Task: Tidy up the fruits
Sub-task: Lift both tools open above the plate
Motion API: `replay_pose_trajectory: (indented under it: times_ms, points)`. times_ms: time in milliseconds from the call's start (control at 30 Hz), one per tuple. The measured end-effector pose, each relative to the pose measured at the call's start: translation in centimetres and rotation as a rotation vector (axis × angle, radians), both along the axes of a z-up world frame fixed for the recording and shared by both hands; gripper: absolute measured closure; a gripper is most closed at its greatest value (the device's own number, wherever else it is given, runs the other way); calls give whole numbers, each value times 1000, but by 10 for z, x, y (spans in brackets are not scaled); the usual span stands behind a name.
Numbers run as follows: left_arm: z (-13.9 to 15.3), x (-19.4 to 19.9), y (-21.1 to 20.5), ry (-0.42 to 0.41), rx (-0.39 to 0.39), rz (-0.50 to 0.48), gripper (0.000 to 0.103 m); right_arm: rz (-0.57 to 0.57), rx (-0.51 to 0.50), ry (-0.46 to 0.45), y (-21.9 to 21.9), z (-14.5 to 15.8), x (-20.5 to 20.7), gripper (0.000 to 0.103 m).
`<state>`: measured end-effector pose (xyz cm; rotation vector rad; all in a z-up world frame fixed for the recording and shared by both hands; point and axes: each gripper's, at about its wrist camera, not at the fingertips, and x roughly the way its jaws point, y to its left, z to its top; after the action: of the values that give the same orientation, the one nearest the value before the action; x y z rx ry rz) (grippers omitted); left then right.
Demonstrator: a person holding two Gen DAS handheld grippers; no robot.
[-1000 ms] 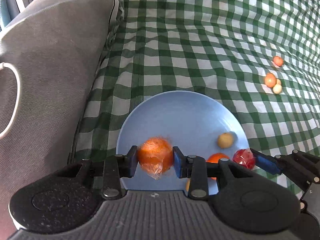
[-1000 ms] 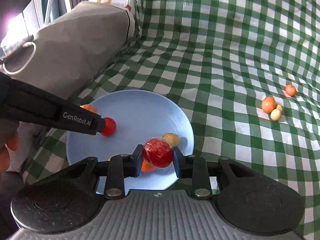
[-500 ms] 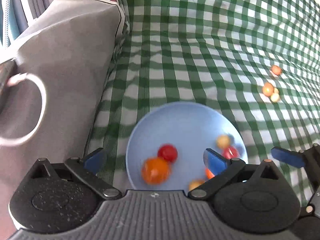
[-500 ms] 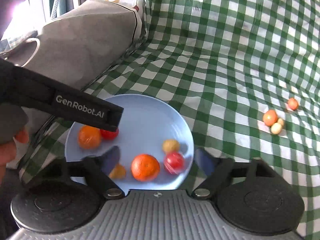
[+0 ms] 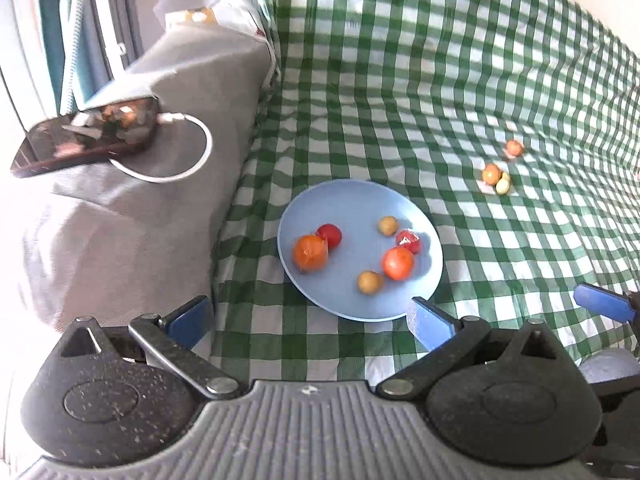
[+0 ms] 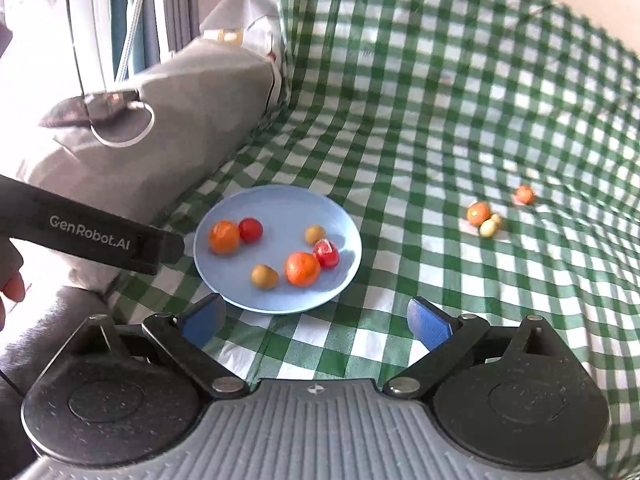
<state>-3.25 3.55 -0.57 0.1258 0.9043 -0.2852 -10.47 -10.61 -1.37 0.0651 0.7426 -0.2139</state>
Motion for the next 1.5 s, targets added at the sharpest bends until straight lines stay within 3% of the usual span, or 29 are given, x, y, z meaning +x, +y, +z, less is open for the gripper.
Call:
replay_pose_trajectory:
  times_ms: [333, 633, 1500]
  points:
    - [20, -39, -1, -52, 4, -23, 0, -44, 7, -62, 17, 23, -40, 2]
    - [31, -49, 2, -84, 4, -22, 0, -64, 1, -88, 22, 33, -60, 1]
    - [31, -51, 0, -85, 7, -27, 0, -72, 12, -71, 23, 29, -57, 1]
